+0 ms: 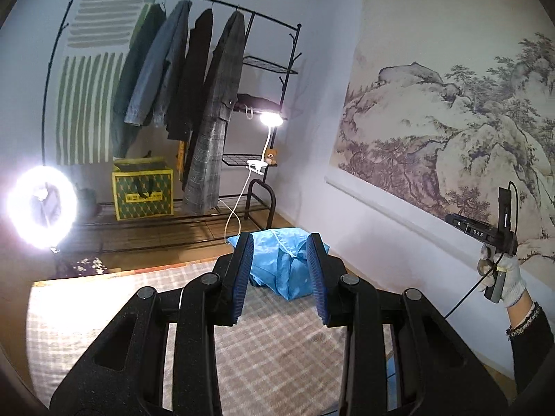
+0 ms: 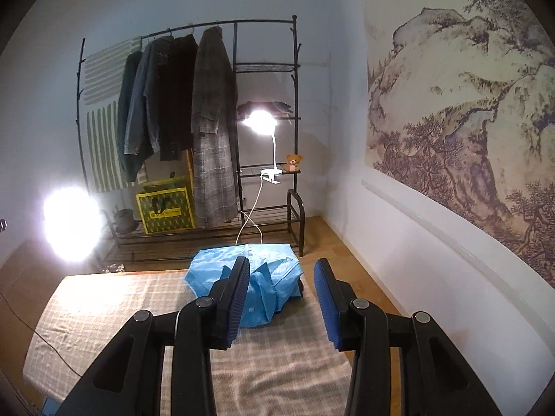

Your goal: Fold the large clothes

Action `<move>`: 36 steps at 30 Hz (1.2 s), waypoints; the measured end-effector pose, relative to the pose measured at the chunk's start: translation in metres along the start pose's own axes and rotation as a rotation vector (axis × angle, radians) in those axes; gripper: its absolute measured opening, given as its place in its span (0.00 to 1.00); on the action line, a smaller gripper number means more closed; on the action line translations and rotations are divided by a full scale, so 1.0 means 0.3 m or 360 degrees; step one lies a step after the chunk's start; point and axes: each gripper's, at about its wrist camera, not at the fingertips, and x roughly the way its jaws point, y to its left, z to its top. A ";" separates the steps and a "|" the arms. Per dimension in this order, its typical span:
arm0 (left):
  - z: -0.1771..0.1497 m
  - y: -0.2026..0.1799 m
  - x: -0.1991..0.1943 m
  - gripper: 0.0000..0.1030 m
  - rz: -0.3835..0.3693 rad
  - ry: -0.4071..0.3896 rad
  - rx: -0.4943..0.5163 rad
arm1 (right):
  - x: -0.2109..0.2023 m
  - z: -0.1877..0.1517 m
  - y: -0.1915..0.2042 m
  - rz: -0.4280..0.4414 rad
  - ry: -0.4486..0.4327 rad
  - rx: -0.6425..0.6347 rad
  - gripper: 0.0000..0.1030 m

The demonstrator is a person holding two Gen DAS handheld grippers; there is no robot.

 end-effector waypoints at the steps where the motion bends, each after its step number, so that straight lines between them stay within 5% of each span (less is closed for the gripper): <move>1: -0.006 -0.005 -0.021 0.31 0.0008 0.0002 0.0008 | -0.013 -0.001 0.000 0.0002 -0.0005 -0.0001 0.39; 9: -0.059 -0.048 -0.194 0.32 0.0042 0.0002 0.0038 | -0.126 -0.058 0.019 0.0010 -0.0004 -0.0035 0.41; 11: -0.090 -0.051 -0.216 0.42 0.0059 0.0005 0.0039 | -0.140 -0.081 0.032 0.0017 0.0004 -0.0046 0.44; 16: -0.234 -0.054 -0.203 0.43 0.0056 0.0115 0.0043 | -0.177 -0.187 0.104 0.0022 0.0055 -0.0070 0.54; 20: -0.353 -0.053 -0.181 0.63 0.0079 0.0186 0.0046 | -0.193 -0.263 0.163 0.0019 0.0096 -0.0077 0.66; 29: -0.554 -0.069 -0.120 0.79 0.0121 0.0287 0.0063 | -0.196 -0.435 0.283 -0.0006 0.0076 -0.0070 0.98; 36: -0.658 -0.084 -0.083 0.94 0.0222 0.0246 0.0145 | -0.110 -0.550 0.345 0.0000 0.0108 -0.0122 1.00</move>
